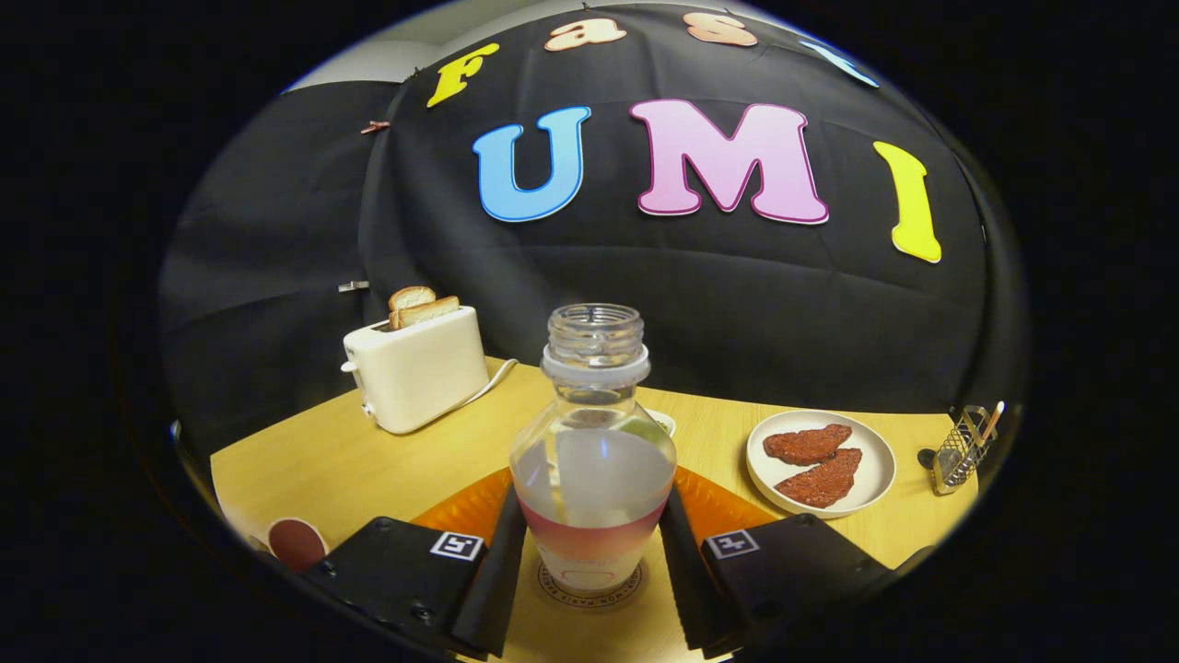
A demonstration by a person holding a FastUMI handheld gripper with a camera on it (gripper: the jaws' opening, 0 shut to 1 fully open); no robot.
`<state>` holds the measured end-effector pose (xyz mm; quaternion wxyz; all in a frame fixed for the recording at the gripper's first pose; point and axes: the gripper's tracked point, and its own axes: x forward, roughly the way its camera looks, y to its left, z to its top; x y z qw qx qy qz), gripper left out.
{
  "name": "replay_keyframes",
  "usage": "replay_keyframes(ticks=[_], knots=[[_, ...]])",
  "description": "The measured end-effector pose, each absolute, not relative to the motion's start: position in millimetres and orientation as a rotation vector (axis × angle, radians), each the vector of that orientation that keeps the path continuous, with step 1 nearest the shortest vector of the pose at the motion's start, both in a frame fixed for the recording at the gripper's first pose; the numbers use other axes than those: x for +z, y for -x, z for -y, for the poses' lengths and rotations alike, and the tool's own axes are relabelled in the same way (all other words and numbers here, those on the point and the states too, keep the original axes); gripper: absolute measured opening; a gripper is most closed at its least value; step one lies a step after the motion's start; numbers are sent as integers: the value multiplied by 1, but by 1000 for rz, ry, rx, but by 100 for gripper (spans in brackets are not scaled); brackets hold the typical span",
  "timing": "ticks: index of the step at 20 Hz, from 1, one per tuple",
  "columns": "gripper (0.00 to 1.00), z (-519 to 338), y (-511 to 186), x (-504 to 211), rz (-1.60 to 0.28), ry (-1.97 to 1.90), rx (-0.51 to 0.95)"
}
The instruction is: Take the bottle from table, then pour the juice into the cup, finally place the bottle on the coaster
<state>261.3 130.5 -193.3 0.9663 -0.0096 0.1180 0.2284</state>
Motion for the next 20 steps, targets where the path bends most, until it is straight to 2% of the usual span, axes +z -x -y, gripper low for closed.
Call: replay_keyframes(ticks=[13,14,15,16,20], knots=[[78,-133,-260,-214,-281,19,457],[80,-135,-259,-213,-280,24,465],[88,-131,-255,-207,-285,33,459],[99,-132,-257,-214,-288,35,457],[98,-126,-243,-208,-301,36,453]])
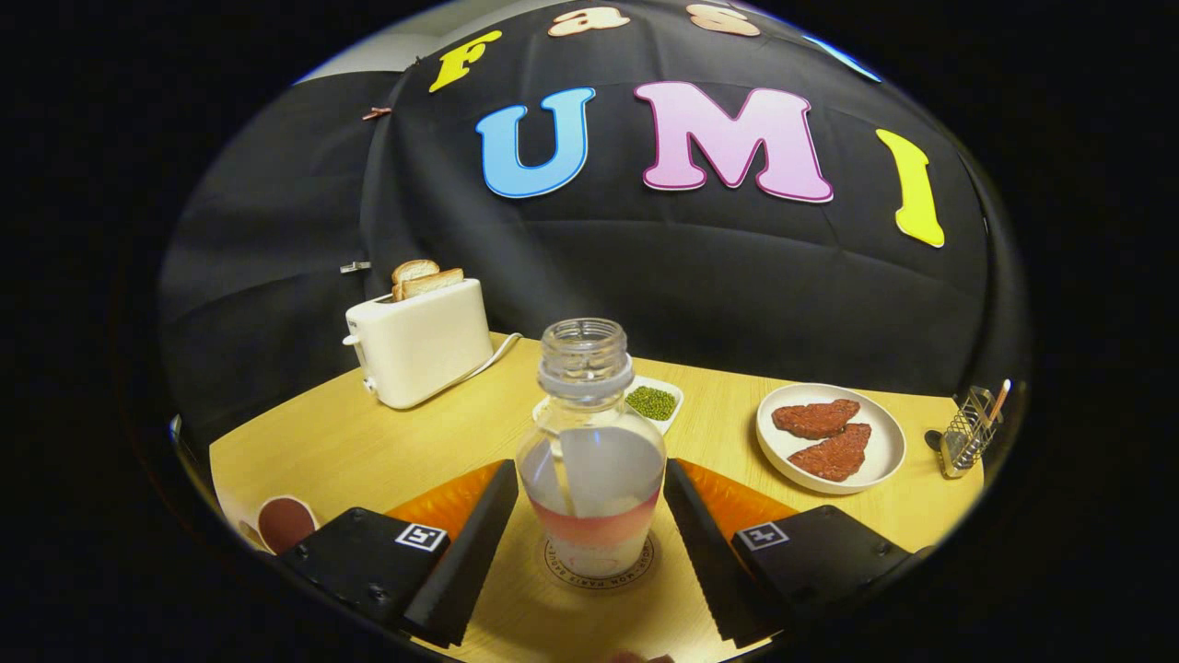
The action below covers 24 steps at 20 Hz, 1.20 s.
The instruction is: Take the bottle from table, then pour the juice into the cup, finally place the bottle on the coaster
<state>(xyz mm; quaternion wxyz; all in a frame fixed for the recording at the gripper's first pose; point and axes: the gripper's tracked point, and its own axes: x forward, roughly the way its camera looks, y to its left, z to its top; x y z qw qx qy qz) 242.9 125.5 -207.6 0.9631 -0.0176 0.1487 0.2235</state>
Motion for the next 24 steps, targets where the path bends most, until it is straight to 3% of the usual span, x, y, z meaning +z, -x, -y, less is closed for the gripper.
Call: replay_keyframes(ticks=[7,12,24], knots=[[98,-105,-195,-192,-346,8,458],[98,-75,-150,-136,-248,46,413],[97,13,-65,-6,-105,95,156]])
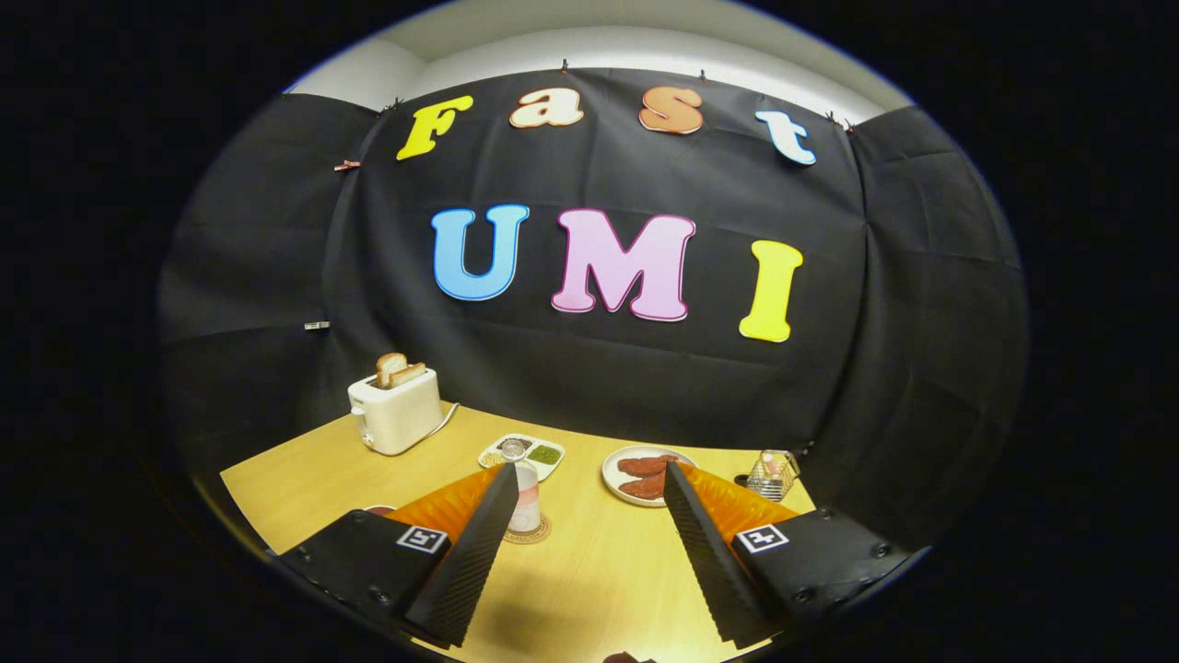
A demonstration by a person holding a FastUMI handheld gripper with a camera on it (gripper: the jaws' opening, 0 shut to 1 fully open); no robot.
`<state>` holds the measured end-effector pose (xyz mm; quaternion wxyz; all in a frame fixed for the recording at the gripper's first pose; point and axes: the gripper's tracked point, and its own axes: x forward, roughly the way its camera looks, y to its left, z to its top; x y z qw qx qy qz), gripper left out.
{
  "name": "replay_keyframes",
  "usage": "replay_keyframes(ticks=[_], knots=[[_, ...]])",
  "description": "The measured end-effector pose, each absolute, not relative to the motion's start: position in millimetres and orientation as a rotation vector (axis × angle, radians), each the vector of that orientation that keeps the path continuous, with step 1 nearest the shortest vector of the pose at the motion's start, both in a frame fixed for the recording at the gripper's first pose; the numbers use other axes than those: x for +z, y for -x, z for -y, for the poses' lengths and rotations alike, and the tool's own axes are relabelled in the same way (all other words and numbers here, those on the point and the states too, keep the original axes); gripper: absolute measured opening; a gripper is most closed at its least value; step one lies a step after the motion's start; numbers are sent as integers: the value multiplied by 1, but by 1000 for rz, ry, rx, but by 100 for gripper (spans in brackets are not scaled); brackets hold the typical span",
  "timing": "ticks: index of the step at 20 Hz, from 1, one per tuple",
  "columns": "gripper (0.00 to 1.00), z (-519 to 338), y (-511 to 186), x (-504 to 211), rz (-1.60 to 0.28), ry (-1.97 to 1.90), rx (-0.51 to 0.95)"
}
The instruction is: Take the bottle from table, then pour the juice into the cup, finally place the bottle on the coaster
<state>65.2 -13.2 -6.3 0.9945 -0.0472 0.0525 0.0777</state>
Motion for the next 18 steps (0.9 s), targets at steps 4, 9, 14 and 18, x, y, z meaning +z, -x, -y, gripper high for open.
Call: replay_keyframes(ticks=[4,9,14,18], knots=[[97,19,-33,-4,-143,96,119],[98,18,-9,16,-113,64,96],[98,25,0,32,-91,53,32],[98,28,8,38,-73,11,-4]])
